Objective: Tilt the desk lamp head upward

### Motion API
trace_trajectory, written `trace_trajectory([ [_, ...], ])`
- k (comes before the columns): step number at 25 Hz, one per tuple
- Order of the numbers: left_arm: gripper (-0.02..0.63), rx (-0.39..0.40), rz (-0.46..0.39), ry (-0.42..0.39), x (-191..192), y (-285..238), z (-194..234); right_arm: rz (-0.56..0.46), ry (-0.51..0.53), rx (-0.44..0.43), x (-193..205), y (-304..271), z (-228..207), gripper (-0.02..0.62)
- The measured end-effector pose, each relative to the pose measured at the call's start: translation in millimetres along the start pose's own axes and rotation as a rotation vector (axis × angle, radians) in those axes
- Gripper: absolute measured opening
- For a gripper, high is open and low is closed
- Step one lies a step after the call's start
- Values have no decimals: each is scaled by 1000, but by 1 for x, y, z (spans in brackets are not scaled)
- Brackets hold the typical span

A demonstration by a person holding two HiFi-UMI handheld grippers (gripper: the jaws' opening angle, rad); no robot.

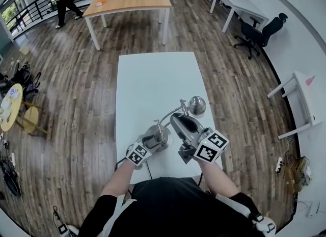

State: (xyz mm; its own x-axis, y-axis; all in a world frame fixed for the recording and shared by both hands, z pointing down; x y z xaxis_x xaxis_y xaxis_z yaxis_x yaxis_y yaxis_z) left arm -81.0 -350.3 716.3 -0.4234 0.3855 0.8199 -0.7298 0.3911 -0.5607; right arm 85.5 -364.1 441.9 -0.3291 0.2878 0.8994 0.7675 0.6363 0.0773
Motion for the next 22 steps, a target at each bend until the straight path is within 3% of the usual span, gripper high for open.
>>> trace_trajectory([
  [22,238,3,-12,1,2,5,-2,50,118,-106,4,-24,32,35],
])
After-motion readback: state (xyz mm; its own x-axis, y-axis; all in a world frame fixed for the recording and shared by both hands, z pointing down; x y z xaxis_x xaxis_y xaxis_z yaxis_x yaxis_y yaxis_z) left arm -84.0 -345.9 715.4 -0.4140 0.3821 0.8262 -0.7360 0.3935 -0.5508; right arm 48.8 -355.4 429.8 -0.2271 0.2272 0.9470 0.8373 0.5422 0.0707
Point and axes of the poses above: the fingertips, and each gripper's own axes: y backward along the fingers, z to its left, x out of its underside, the point moved 8 cm from there along y, backward along the fingers, and after that the axes turned 3 degrees about y, right-handed, at the moved point
